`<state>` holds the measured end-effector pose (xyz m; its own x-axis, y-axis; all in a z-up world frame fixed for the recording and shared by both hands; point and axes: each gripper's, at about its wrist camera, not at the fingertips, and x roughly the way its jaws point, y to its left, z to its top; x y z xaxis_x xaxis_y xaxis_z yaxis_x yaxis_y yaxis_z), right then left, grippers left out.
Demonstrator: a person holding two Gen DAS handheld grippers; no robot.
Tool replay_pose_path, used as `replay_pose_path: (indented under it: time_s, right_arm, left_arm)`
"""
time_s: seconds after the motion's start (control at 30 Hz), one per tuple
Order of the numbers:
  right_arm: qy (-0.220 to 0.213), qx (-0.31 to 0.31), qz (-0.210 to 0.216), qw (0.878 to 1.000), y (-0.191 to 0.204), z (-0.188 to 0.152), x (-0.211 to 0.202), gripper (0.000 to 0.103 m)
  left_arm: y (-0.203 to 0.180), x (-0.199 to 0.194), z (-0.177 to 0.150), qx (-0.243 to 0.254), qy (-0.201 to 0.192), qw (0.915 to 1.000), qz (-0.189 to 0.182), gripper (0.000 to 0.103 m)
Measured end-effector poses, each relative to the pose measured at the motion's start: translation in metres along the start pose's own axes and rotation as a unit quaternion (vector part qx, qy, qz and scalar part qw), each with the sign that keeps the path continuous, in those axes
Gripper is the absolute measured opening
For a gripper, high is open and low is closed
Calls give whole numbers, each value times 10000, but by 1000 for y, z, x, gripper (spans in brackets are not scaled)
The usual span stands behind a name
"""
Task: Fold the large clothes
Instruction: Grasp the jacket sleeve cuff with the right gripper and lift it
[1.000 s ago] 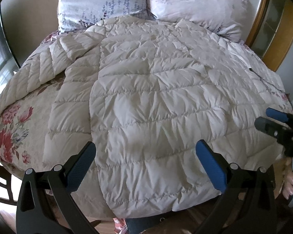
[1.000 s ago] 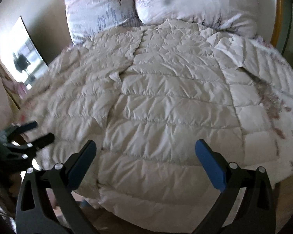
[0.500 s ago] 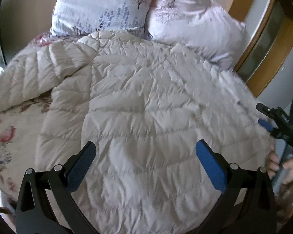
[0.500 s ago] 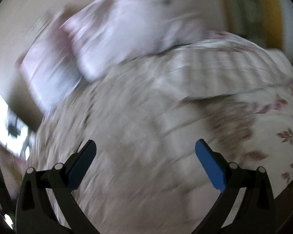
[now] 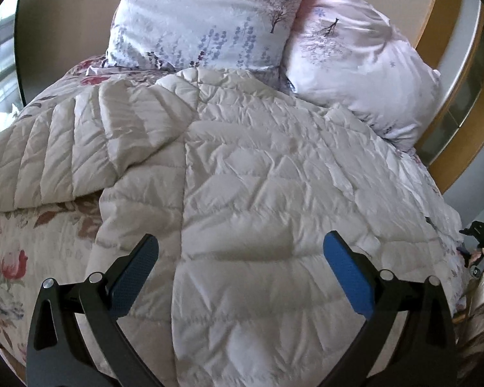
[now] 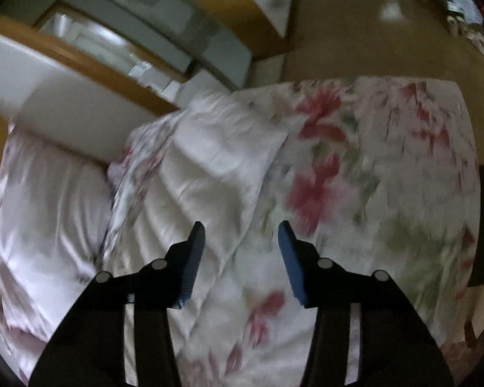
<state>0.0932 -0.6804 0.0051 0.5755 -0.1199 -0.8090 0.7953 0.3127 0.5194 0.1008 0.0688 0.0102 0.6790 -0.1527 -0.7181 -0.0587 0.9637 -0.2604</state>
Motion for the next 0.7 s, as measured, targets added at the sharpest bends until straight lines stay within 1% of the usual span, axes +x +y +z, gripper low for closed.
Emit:
replay_pose_path:
  time_s: [0.07,0.1,0.17,0.2,0.27,0.3,0.37,0.47,0.57,0.7]
  right_arm:
    - [-10,94,-3,10000,-4,8,7,37]
    - [-60,105,-38,9999,-1,7,10,36]
    - [-149,44,-145,9998,3,12,15,32]
    - [-184,4,-194,9996,5,13,17,31]
    - [-235,-96,-296,9992,9,17,22,24]
    - [-248,-141,-331,9990,12,20,25,23]
    - [-261,-285,-378,9985,17,19,30,13]
    - [-295,-395,-398,9980,22,19,36,6]
    - [-448,-728,-502,9951,38,12,35,5]
    - [-751,-1302,-431,9877,70,-3,23,4]
  left_arm:
    - [2,4,3,11,-1,9999,-155,102]
    - [4,4,4,-5,-25,9995,-310,102]
    - [6,5,6,-29,-75,9991,-419,102]
    - [7,5,7,-40,-108,9990,-429,102]
    - [10,3,10,-117,-222,9986,-476,102]
    - [12,2,11,-178,-280,9982,-492,102]
    - [14,1,15,-215,-317,9980,-507,102]
    - [15,1,19,-168,-319,9983,-465,102]
    - [17,0,21,-139,-358,9982,-456,102]
    - [21,1,21,-220,-417,9976,-514,102]
